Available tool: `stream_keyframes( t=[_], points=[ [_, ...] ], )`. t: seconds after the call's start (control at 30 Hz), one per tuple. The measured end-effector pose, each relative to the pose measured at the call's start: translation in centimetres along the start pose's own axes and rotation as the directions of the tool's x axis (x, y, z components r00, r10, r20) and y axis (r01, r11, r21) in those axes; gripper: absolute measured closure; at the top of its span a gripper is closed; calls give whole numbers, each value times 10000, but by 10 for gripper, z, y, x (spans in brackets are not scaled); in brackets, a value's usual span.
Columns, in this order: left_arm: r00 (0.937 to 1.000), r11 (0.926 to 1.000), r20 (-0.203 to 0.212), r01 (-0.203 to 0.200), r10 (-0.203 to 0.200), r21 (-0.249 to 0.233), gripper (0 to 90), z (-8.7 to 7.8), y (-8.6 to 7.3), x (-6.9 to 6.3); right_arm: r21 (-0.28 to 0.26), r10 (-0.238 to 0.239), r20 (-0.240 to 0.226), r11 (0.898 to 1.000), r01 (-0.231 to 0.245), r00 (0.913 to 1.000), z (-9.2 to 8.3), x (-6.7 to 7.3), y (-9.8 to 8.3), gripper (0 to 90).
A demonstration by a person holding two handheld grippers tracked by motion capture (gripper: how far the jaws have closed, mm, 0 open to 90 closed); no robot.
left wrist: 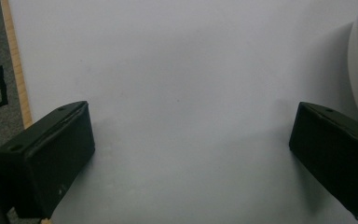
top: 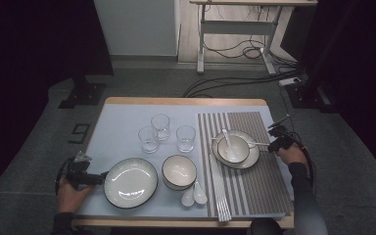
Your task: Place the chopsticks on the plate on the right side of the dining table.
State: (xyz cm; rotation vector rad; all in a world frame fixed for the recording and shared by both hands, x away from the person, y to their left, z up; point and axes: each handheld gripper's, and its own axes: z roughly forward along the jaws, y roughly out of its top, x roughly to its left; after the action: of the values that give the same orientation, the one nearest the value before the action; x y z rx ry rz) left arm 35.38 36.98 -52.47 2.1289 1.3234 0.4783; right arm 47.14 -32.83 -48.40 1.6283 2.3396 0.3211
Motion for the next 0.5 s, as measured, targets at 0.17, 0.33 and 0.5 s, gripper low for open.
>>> stream_keyframes(
  t=[0.17,0.33,0.5],
  points=[
    [10000,10000,3,4,-4,0,0,0,0,0,-85,-106,19,9999,107,9999,0,4,3,704],
    [10000,10000,3,2,-2,1,0,0,0,0,-179,-261,-10,9995,261,9997,-1,8,7,704],
    [10000,10000,2,0,0,2,0,0,0,0,-277,-383,20,9989,383,9993,-2,12,10,704]
  ],
)
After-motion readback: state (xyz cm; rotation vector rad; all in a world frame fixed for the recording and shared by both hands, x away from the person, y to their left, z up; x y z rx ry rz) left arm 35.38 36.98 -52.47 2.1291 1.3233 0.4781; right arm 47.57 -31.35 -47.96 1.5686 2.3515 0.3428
